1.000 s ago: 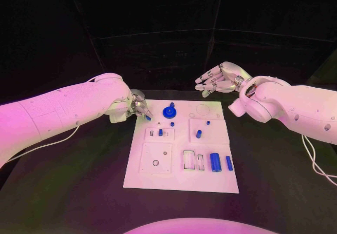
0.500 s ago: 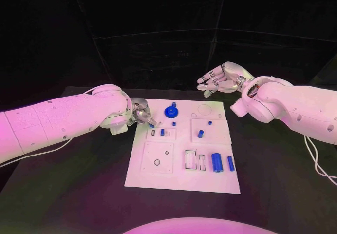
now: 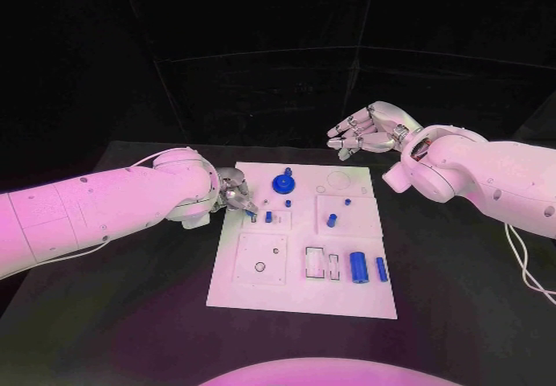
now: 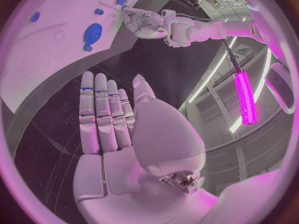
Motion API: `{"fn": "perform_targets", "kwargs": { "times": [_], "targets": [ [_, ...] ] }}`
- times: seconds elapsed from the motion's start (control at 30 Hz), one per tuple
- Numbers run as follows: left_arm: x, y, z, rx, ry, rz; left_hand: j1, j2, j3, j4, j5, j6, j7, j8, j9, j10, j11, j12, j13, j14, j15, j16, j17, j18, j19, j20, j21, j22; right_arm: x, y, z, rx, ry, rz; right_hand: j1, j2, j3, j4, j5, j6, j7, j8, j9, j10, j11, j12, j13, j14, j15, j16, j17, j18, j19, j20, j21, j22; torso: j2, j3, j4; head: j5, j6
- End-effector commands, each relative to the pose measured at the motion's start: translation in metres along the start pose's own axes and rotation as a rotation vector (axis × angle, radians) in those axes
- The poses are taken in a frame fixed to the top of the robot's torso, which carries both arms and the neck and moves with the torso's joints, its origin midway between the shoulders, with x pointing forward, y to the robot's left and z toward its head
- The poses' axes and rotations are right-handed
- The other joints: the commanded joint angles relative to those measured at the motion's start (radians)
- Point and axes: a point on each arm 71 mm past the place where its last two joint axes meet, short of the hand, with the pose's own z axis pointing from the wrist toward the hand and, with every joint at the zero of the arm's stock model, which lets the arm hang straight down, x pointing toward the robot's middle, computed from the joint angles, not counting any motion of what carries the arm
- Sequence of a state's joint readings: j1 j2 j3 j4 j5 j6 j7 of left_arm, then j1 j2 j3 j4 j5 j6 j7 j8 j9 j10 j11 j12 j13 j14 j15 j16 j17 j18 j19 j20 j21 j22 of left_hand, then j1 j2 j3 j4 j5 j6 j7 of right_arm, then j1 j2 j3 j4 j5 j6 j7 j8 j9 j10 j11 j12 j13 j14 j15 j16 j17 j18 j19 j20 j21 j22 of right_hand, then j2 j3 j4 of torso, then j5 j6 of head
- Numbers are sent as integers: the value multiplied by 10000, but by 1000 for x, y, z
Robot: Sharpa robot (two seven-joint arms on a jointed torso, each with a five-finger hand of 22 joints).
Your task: Assemble the parts on the task board
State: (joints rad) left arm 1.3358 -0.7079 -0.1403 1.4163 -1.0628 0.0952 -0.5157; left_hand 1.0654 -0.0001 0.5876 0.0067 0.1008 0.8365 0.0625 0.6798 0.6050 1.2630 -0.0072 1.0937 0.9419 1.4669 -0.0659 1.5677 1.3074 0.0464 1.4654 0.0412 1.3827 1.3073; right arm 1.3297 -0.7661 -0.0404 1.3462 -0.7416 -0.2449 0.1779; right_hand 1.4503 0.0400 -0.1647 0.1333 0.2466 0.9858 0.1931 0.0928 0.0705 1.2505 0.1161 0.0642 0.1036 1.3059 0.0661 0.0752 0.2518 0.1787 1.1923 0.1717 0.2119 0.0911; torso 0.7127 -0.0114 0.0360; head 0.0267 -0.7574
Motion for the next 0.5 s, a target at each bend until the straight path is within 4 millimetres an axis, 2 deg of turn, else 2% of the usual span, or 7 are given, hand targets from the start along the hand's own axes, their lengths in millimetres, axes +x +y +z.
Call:
{"fn": "perform_targets", "kwargs": {
  "times": [0.03, 0.4, 0.5],
  "targets": [
    [1, -2, 0, 170, -158, 286, -63, 38, 847, -754, -11, 50, -38, 53, 12, 46, -74, -9, 8, 1039, -75, 31, 2634, 99, 56, -44, -51, 456, 0, 1, 0, -74, 70, 19, 29, 63, -11, -60, 37, -70, -23, 58, 8, -64, 19, 46, -12, -39, -24, -56, -9, 57, 68, -25, -46, -12, 6, 4, -6, -4, -17],
    [6, -4, 1, 109, 199, 479, -154, 15, 847, -696, -55, 86, -69, 143, 42, 70, -98, -2, -3, 1039, -94, 31, 2634, 99, 59, -62, -53, 459, 0, 1, 0, -60, 57, 14, 29, 63, -11, -60, 37, -70, -23, 58, 8, -64, 19, 46, -12, -39, -24, -56, -9, 57, 68, -25, -46, -12, 6, 4, -3, 3, -37],
    [8, -5, 1, 98, 313, 545, -186, 3, 835, -676, -76, 101, -80, 176, 53, 77, -106, 1, -6, 1039, -101, 31, 2634, 98, 61, -67, -51, 463, 0, 1, 0, -55, 55, 12, 37, 70, -10, -65, 35, -71, -23, 61, 8, -63, 19, 47, -16, -36, -25, -55, -9, 57, 74, -27, -51, -15, 2, 9, -4, 40, -35]
  ]
}}
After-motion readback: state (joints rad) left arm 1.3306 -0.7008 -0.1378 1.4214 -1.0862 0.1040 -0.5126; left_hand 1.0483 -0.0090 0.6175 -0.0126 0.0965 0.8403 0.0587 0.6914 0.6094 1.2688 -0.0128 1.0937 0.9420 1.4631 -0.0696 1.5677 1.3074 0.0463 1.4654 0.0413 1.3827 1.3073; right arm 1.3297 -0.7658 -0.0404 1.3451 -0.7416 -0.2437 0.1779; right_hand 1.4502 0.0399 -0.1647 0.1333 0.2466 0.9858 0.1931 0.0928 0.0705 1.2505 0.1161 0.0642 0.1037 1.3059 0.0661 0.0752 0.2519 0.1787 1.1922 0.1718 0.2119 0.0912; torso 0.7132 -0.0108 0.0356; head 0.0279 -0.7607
